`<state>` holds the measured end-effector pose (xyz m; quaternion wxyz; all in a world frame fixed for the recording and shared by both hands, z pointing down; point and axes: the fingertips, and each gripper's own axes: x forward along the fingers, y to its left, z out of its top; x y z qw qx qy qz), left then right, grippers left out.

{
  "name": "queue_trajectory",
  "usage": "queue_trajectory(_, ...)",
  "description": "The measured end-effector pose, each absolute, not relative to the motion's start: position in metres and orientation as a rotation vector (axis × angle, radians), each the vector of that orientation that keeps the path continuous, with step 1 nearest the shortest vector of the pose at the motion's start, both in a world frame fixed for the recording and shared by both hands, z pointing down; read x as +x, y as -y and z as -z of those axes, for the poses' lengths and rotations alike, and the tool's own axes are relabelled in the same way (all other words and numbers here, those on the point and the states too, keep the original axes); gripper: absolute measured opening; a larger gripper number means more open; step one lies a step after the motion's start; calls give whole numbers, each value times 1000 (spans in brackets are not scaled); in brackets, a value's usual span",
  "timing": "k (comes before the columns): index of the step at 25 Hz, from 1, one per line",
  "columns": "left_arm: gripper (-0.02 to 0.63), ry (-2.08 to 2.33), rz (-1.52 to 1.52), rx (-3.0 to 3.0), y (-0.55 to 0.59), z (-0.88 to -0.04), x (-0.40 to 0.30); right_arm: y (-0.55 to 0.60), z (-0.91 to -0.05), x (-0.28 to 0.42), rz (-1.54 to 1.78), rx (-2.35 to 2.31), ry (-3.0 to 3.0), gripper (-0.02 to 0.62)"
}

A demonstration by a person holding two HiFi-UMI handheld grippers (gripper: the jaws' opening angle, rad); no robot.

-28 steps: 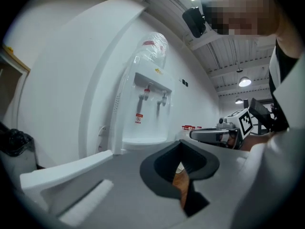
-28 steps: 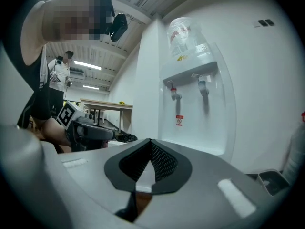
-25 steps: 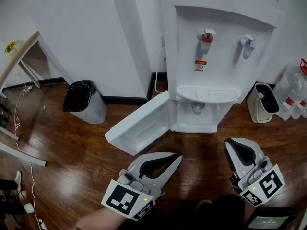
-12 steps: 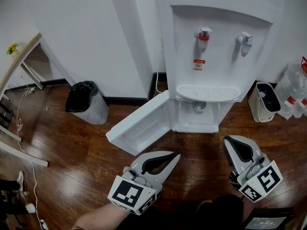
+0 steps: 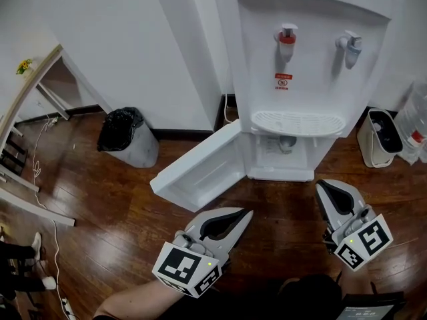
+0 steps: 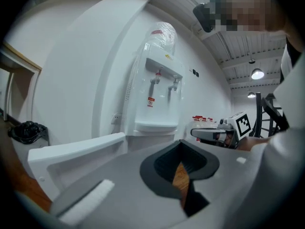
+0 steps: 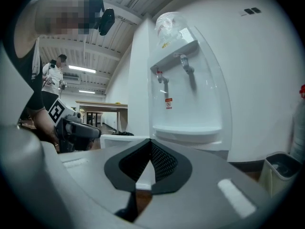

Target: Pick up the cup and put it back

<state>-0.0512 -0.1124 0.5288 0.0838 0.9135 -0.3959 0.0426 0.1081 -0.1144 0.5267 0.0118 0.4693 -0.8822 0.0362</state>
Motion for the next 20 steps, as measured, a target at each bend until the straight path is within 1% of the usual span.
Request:
queue_trajectory(6,2,1284,-215,2659,124,-548,-70,151,-590,122,-169,1521,2747,2)
queue_trajectory(7,2,1288,-231,2653,126,-553,-70,157,-601,124,-176,1523,2742,30)
queue_trajectory(8,2,1289,-249,2647,127,-558,-70,162,-612,126,-181,1525,2741,43)
queue_trajectory(11,2,1312,-298,2626,133,-571,-73,179,-642,129,-193,1527,2745,49)
queue_trajectory(14,2,1346,-325,2606,137,-575,-76,192,-673,132,-213,1518,2727,94)
queue_trajectory(18,2,1302,-317,2578,143,-588,-73,222,-707,133,-224,1524,2699,136)
queue_trajectory(20,2,1299,-337,2560,148,-599,-74,237,-722,130,-235,1527,2688,169)
